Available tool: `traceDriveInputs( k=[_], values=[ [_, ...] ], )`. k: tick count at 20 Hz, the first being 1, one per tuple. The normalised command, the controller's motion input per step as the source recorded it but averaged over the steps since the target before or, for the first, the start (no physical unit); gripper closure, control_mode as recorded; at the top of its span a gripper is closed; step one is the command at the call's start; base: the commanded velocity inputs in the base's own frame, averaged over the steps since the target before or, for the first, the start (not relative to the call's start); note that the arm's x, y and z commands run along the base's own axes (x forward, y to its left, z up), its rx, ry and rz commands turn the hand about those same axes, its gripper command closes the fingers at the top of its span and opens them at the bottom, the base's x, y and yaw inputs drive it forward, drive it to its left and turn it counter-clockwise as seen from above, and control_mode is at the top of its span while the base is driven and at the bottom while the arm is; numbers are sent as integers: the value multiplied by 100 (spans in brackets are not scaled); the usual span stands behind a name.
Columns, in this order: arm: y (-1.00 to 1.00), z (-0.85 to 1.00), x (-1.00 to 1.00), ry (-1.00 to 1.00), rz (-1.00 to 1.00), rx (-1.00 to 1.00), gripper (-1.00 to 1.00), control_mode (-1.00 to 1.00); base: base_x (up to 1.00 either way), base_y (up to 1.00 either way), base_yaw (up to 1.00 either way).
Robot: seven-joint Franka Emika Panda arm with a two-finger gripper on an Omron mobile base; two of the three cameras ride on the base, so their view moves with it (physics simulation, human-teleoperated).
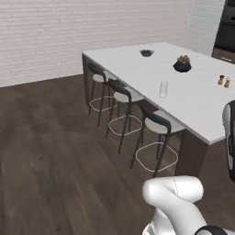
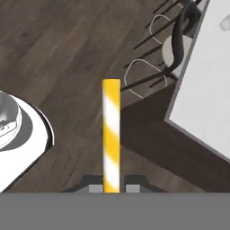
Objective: Take a straw from the drawer in front and place it inside the glass cup on the dining counter.
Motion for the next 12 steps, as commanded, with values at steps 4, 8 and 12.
traceDriveInputs(
  k=[4, 8, 12],
  values=[
    [0, 0, 0, 0, 0, 0, 100, 100, 97, 59, -56],
    [0, 0, 0, 0, 0, 0, 100, 100, 89, 69, -57],
    [0, 0, 0, 0, 0, 0, 100, 100, 72, 79, -58]
  ],
)
